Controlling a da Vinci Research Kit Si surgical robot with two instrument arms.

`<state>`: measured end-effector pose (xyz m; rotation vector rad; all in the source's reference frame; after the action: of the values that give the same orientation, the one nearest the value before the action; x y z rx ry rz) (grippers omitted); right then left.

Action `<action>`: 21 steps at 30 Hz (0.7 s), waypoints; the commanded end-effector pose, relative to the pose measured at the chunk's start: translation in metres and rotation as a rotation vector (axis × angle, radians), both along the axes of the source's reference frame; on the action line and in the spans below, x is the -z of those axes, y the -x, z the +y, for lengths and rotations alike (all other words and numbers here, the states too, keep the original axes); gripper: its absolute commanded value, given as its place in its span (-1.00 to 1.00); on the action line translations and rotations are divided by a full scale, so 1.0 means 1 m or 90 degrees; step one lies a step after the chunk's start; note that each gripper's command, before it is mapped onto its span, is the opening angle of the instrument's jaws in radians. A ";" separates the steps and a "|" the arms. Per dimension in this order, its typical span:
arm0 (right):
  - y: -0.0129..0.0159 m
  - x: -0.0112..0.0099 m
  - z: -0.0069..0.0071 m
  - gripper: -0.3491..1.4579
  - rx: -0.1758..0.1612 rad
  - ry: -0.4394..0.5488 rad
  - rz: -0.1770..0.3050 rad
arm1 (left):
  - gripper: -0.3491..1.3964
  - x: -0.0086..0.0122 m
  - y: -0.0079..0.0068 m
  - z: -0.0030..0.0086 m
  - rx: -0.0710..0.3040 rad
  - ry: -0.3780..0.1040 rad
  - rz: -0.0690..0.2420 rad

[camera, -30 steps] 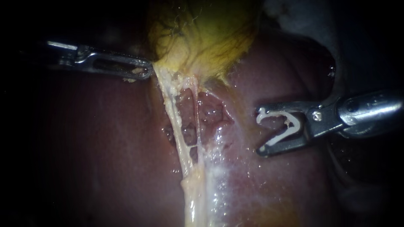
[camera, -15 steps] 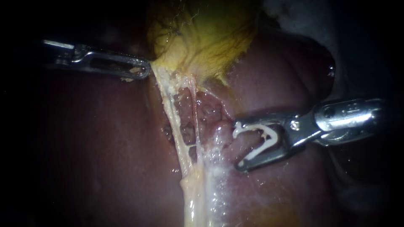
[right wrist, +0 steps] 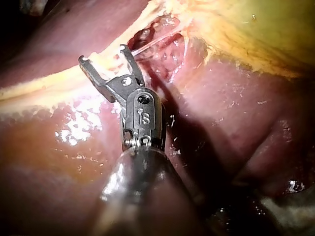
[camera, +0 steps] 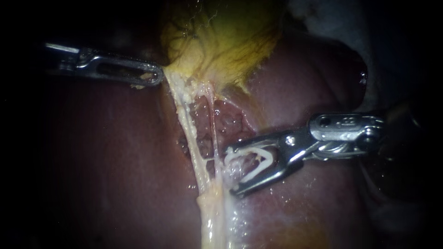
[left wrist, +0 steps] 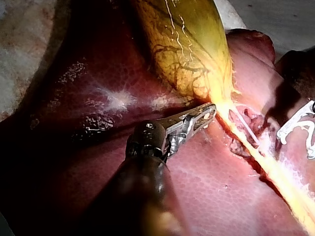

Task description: Clipping first clip left tube

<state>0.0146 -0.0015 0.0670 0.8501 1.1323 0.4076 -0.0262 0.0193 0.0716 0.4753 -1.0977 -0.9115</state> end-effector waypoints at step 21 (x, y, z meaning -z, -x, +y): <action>-0.0021 -0.0086 -0.0020 0.01 0.029 -0.056 -0.001 | -1.00 0.0000 0.0000 0.0000 0.000 0.000 0.000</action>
<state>0.0167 -0.0036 0.0760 0.9525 1.0955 0.4265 -0.0262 0.0193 0.0715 0.4756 -1.0982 -0.9113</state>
